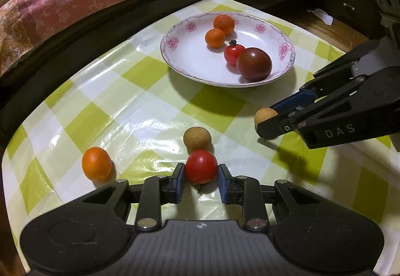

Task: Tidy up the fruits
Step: 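Grasp a red cherry tomato with the left tool while the right tool grasps a brown round fruit, then carry the cherry tomato and brown fruit toward the plate with both tools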

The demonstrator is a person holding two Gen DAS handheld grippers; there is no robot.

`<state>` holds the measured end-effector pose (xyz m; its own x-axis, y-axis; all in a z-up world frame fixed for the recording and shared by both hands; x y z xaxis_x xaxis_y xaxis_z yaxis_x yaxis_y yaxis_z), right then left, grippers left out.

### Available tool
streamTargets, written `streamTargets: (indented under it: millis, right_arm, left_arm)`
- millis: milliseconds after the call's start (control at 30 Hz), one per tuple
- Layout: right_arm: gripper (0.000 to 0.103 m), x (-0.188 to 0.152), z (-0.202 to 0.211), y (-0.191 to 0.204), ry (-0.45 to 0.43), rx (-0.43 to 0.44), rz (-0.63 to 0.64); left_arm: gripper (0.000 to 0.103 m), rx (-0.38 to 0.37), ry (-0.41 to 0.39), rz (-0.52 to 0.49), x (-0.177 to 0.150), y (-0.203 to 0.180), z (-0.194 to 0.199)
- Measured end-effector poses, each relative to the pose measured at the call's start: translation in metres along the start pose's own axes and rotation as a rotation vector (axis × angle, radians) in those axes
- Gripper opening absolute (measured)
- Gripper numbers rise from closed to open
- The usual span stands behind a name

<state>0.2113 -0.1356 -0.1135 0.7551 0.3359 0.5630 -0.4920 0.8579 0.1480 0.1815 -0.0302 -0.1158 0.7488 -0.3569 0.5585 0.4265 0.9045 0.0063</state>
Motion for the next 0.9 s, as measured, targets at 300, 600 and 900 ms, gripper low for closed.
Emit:
streamTargets:
  millis: [300, 600, 900]
  right_arm:
    - [0.023, -0.001, 0.002, -0.003, -0.003, -0.006, 0.005]
    - [0.023, 0.0, 0.009, -0.004, -0.01, 0.007, -0.003]
    - [0.023, 0.002, 0.018, -0.008, -0.028, 0.006, -0.018]
  left_arm:
    - [0.034, -0.009, 0.009, -0.009, 0.0, -0.002, 0.002]
    - [0.034, -0.022, -0.016, -0.007, 0.008, -0.005, 0.007]
    - [0.034, -0.022, -0.04, -0.005, 0.019, -0.007, 0.009]
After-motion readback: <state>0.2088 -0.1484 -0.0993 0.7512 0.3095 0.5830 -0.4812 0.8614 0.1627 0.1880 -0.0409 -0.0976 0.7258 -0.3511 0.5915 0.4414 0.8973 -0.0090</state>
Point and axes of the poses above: each gripper's, at about its wrist camera, not at the fingertips, and z roughly against the way its jaws point, y to its left, x to its top, the point moved 9 cm from there along -z, roughly the way its jaws point, and after that the axes turned 4 degrees about z, right-handed, at the moved point
